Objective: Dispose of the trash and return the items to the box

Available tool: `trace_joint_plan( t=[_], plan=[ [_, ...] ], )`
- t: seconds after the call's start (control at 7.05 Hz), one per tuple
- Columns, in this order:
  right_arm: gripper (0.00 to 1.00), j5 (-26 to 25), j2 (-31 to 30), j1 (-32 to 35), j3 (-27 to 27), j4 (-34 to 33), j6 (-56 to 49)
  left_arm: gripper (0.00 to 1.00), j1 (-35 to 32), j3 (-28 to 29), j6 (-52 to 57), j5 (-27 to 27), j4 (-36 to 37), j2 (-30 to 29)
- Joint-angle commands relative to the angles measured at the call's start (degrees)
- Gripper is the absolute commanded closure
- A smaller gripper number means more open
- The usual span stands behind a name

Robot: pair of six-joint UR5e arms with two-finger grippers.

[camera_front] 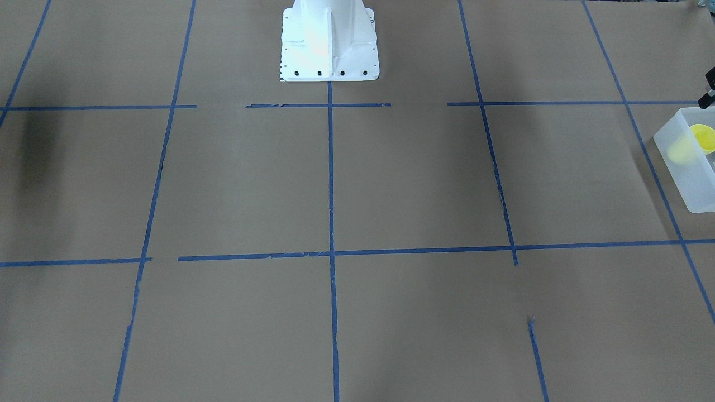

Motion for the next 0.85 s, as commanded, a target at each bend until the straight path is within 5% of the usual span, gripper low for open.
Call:
trace_joint_plan(
  t=[0.0, 0.43, 0.71],
  plan=[
    [0.0, -0.29, 0.93, 1.36, -2.57, 2.91, -0.21, 0.0, -1.51, -0.79, 0.19, -0.47, 0.25, -0.29],
    [0.0, -0.9, -0.03, 1.9, -1.98, 3.44, -0.3, 0.0, -1.7, 0.77, 0.28, -0.38, 0.43, 0.85],
    [0.0, -0.56, -1.43, 1.81, 0.74, 3.36, 0.4, 0.0, -1.78, 8.82, 0.37, 0.93, -0.88, 0.17]
  ],
)
